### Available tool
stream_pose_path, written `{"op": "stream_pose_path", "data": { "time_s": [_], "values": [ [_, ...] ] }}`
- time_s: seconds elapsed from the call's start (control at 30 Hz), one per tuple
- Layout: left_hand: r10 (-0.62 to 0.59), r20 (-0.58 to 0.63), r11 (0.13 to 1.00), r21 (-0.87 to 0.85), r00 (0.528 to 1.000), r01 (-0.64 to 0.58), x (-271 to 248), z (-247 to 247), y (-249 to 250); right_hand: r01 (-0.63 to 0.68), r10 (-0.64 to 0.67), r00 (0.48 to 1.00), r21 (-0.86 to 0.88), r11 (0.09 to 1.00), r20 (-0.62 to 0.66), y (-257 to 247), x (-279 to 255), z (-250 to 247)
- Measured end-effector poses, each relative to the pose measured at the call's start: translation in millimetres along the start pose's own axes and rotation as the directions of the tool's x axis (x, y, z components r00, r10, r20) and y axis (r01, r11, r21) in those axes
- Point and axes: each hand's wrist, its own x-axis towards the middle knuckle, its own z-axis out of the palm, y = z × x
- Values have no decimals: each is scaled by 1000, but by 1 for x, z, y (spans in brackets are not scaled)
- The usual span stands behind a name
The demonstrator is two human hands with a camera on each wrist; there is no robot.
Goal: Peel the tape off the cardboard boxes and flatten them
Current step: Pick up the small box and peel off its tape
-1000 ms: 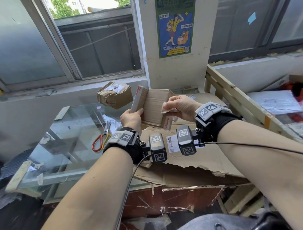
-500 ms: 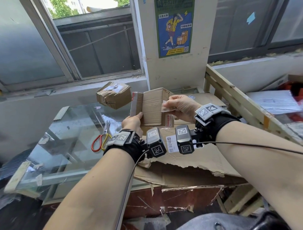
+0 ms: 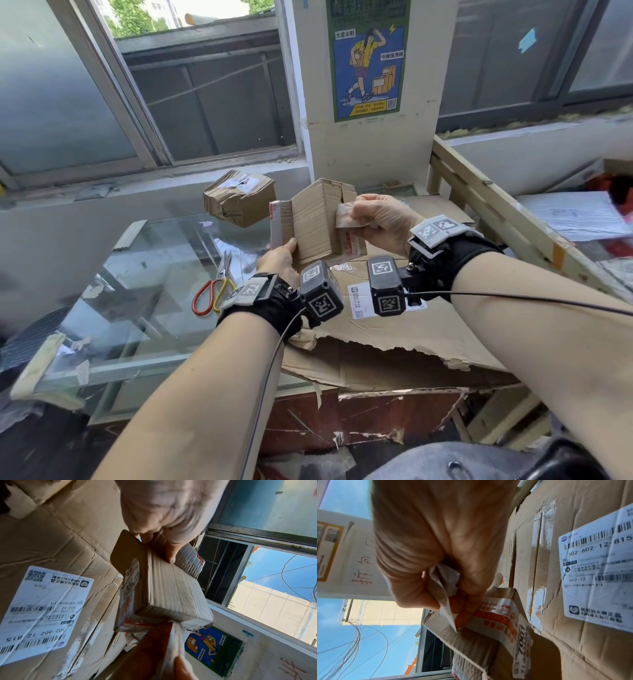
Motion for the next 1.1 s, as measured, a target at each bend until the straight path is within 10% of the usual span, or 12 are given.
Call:
{"op": "stream_pose_path", "data": {
  "time_s": [0.17, 0.23, 0.33, 0.53, 1.1],
  "values": [
    [55, -49, 962, 269, 997, -40, -1, -3, 0, 15, -16, 999, -34, 999, -37, -2, 2, -6],
    [260, -115, 777, 615, 959, -137, 8, -7, 0, 30, -36, 998, -96, 995, -51, -2, 1, -7],
    [423, 97, 537, 774, 901, -336, 3, 2, 2, 42, -46, 999, -186, 982, -17, -1, -1, -5],
    [117, 351, 830, 480, 929, -286, -21, 21, 15, 23, -3, 998, -349, 937, 58, 5, -2, -1],
    [129, 278, 933, 290, 952, -211, -22, 12, 17, 9, 47, 957, -194, 981, 286, -6, -15, 11]
  ]
}}
